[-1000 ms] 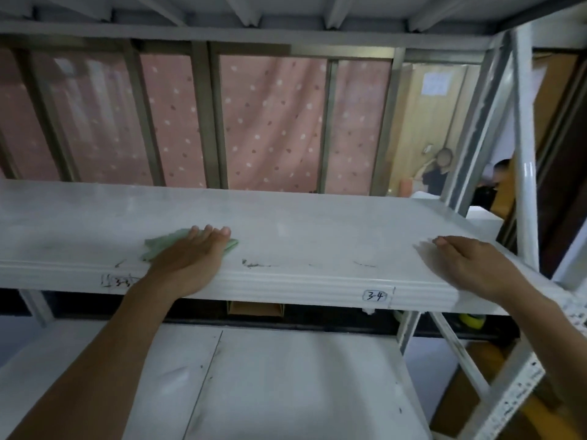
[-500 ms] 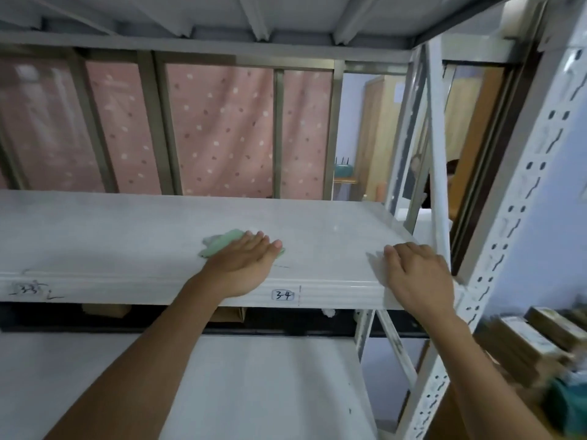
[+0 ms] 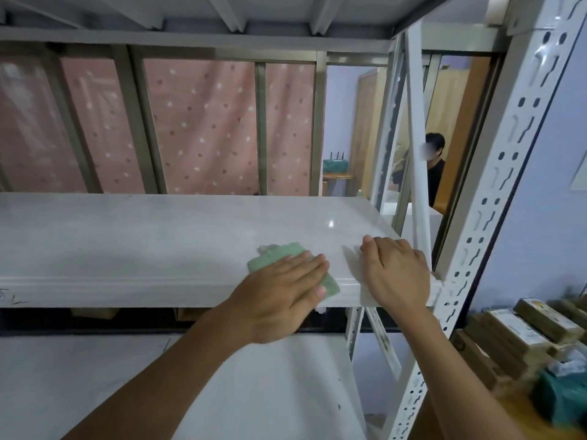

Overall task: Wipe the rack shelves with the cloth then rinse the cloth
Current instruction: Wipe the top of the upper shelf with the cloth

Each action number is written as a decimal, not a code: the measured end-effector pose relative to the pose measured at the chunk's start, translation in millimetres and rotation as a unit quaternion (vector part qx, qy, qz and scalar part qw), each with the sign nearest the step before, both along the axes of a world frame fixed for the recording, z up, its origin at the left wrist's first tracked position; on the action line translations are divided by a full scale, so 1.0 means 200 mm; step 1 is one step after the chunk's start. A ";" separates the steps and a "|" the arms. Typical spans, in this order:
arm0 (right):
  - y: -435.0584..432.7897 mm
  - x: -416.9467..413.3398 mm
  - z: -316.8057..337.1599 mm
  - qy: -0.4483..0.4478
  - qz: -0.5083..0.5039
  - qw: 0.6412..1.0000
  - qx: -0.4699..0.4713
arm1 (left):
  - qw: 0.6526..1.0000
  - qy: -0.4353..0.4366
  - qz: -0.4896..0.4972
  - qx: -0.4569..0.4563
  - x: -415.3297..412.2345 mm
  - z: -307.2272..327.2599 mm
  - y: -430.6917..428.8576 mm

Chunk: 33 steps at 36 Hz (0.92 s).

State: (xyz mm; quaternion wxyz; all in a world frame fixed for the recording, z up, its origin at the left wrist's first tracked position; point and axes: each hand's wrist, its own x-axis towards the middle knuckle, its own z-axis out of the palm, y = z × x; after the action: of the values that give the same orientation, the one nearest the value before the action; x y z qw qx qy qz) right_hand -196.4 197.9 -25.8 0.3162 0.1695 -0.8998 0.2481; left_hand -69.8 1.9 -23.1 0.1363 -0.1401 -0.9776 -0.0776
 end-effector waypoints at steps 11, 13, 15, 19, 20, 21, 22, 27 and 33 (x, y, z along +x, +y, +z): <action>0.01 0.00 -0.02 0.010 -0.004 1.000 0.013 | 0.993 0.017 -0.115 -0.008 -0.02 0.00 -0.07; 0.01 0.00 -0.01 -0.004 0.000 1.000 0.009 | 0.993 0.051 -0.104 0.024 -0.03 -0.01 -0.10; 0.01 0.00 -0.01 -0.014 0.004 1.000 0.007 | 0.991 0.108 -0.069 0.045 -0.03 -0.02 -0.12; 0.01 0.01 -0.01 -0.010 0.008 1.000 0.011 | 0.974 0.223 -0.028 0.013 -0.03 -0.06 -0.12; 0.01 0.01 0.00 -0.011 0.009 1.000 0.013 | 0.971 0.237 -0.026 0.017 -0.03 -0.08 -0.11; 0.01 0.02 0.00 -0.012 0.010 1.000 0.016 | 0.968 0.249 -0.027 0.023 -0.02 -0.08 -0.10; 0.01 0.01 -0.01 -0.011 0.009 1.000 0.019 | 0.964 0.261 -0.030 0.025 -0.02 -0.09 -0.09; 0.01 0.02 -0.01 -0.002 0.012 1.000 0.025 | 0.948 0.305 -0.086 -0.004 -0.01 -0.12 -0.07; 0.02 0.05 0.02 -0.022 0.096 0.995 -0.029 | 0.951 0.251 -0.181 -0.002 0.02 -0.14 -0.03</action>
State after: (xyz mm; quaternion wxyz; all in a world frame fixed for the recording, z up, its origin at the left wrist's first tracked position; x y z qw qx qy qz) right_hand -187.1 201.5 -22.3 0.2757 0.2399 -0.8787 0.3072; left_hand -65.1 -4.2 -50.5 0.3603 -0.3302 -0.8703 -0.0612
